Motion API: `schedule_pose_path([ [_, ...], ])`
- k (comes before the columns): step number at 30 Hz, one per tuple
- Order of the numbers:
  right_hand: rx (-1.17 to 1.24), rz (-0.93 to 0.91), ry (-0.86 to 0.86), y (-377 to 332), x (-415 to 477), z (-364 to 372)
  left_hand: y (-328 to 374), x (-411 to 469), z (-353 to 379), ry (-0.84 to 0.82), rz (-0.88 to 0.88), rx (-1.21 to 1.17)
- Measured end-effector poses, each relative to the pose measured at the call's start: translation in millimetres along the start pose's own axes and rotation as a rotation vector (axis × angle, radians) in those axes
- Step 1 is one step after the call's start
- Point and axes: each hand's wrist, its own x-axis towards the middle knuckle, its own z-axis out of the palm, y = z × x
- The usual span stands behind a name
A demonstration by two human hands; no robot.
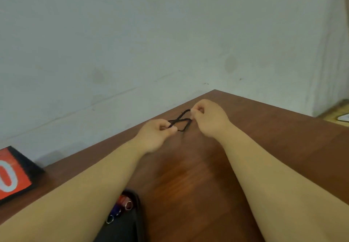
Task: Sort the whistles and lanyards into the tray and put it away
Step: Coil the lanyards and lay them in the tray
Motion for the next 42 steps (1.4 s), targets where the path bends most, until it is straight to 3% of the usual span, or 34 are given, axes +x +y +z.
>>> schedule_pose_path([
  [4, 0.553, 0.08, -0.108, -11.4, -8.0, 1.5, 1.4, -33.9, -52.7, 0.078, -0.058, -0.569],
  [6, 0.727, 0.121, -0.203, -16.3, -11.1, 4.4, 7.4, -52.1, -76.3, 0.132, -0.069, -0.699],
  [10, 0.823, 0.151, -0.351, -26.2, -20.7, 10.3, 1.8, -80.2, -115.2, 0.306, -0.135, -0.873],
  [15, 0.905, 0.194, -0.408, -31.0, -30.8, 11.7, -26.9, -104.5, -149.2, 0.554, -0.289, -1.047],
  [21, 0.801, 0.236, -0.306, -32.8, -33.3, 14.8, -55.9, -124.8, -163.1, 0.709, -0.455, -0.979],
  [27, 0.487, 0.045, -0.248, -39.4, -37.8, 14.2, -64.9, -127.9, -152.4, 0.53, -0.432, -0.797],
  [34, 0.488, -0.046, -0.283, -50.9, -43.8, 12.9, -29.7, -104.1, -126.4, 0.351, -0.246, -0.726],
  [36, 0.495, -0.065, -0.292, -52.7, -45.8, 11.8, -18.9, -96.6, -118.2, 0.273, -0.229, -0.486],
  [39, 0.469, -0.119, -0.282, -56.0, -46.6, 10.3, -6.7, -91.7, -98.7, 0.066, -0.266, 0.085],
  [42, 0.48, -0.18, -0.291, -59.3, -47.5, 8.0, 11.6, -85.8, -70.9, -0.099, -0.153, 0.133],
])
